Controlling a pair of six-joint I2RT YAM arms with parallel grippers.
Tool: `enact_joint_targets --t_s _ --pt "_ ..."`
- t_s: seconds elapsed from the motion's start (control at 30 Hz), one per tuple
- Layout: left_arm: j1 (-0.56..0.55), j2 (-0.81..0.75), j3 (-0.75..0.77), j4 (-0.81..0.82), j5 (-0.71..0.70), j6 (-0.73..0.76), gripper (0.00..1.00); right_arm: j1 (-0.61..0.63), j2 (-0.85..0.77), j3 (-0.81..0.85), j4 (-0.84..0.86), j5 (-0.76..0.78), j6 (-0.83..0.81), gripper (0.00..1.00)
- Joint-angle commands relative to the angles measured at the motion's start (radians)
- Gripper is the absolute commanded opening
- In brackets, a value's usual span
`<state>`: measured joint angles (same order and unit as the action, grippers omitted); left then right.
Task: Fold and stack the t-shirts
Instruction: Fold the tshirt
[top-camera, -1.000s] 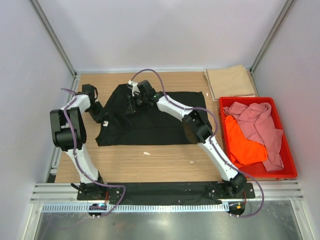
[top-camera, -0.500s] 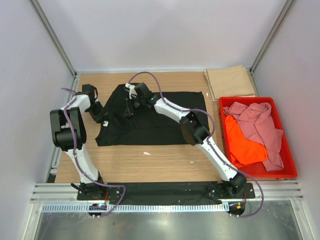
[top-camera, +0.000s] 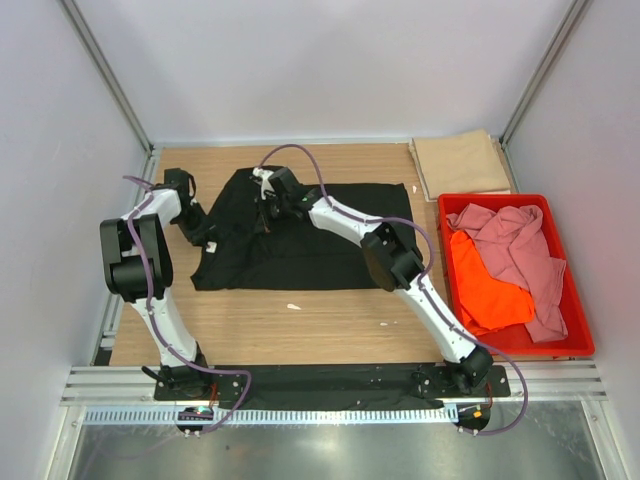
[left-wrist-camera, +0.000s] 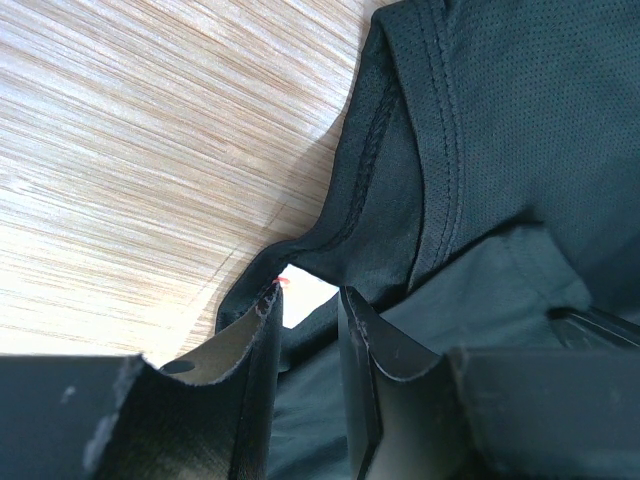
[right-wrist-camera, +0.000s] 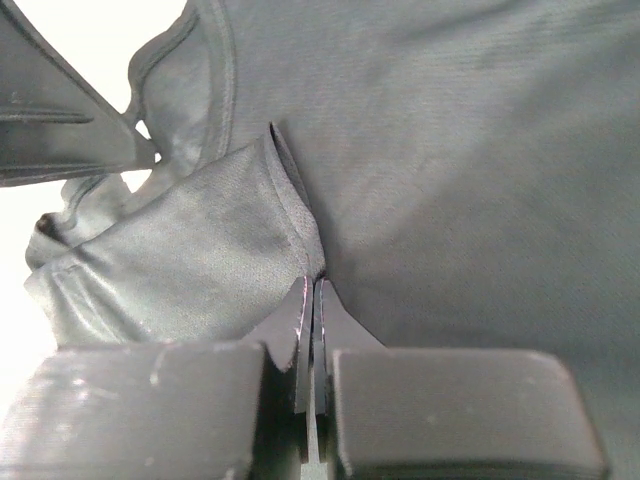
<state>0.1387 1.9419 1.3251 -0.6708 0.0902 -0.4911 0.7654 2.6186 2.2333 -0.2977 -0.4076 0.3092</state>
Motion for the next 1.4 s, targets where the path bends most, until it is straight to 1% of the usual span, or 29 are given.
enact_joint_targets --t_s 0.0,0.33,0.57,0.97,1.0,1.3,1.37 --pt "0.006 0.042 -0.003 0.011 -0.061 0.025 0.31 0.029 -0.127 -0.043 0.058 0.146 -0.015 0.01" --pt "0.006 0.048 0.006 0.007 -0.067 0.028 0.31 0.043 -0.155 -0.093 0.042 0.329 -0.021 0.01" --pt "0.006 0.042 0.005 0.005 -0.064 0.032 0.32 0.048 -0.206 -0.182 0.095 0.394 -0.004 0.01" --pt "0.006 0.037 0.005 0.002 -0.076 0.037 0.32 0.049 -0.273 -0.308 0.183 0.403 0.014 0.01" --pt "0.006 0.037 0.005 0.0 -0.076 0.037 0.31 0.051 -0.276 -0.313 0.186 0.439 0.013 0.01" --pt "0.006 0.022 0.019 -0.004 -0.063 0.037 0.33 0.051 -0.267 -0.278 0.158 0.446 -0.007 0.01" --pt "0.006 0.005 0.032 -0.018 -0.058 0.039 0.35 0.051 -0.258 -0.265 0.132 0.428 -0.019 0.06"
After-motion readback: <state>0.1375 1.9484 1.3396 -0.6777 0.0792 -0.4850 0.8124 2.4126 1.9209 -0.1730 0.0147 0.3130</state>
